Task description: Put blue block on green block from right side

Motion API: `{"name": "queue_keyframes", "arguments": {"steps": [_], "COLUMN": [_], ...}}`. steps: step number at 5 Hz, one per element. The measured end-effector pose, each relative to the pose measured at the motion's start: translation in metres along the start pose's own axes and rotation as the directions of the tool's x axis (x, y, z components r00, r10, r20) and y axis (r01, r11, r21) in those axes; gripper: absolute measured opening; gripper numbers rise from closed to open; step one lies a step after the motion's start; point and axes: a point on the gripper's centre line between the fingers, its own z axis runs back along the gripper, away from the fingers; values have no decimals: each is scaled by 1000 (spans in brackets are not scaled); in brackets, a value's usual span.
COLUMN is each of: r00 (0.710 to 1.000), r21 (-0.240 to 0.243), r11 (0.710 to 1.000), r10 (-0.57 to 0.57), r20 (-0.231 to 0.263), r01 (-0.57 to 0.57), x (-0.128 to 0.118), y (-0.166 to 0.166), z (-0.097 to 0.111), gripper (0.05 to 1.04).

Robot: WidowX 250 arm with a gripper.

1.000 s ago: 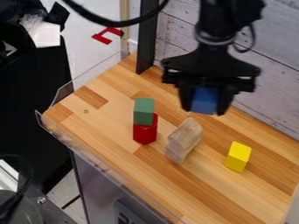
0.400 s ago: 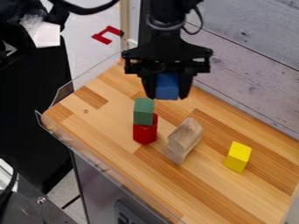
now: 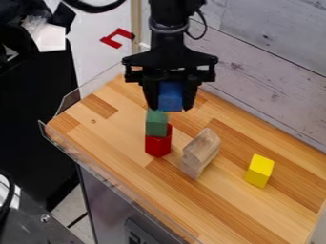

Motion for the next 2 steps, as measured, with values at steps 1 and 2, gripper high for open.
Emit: {"name": "queue_keyframes", "arguments": {"steps": [1,2], "r00": [1000,1000], "r21": [19,19], "r11": [1000,1000], "r10": [-3,-1], "r20": [-26,-27], "r01": [4,1], "x": [-1,1], "y": [2,4], "z": [-5,-5], "gripper": [580,580]}}
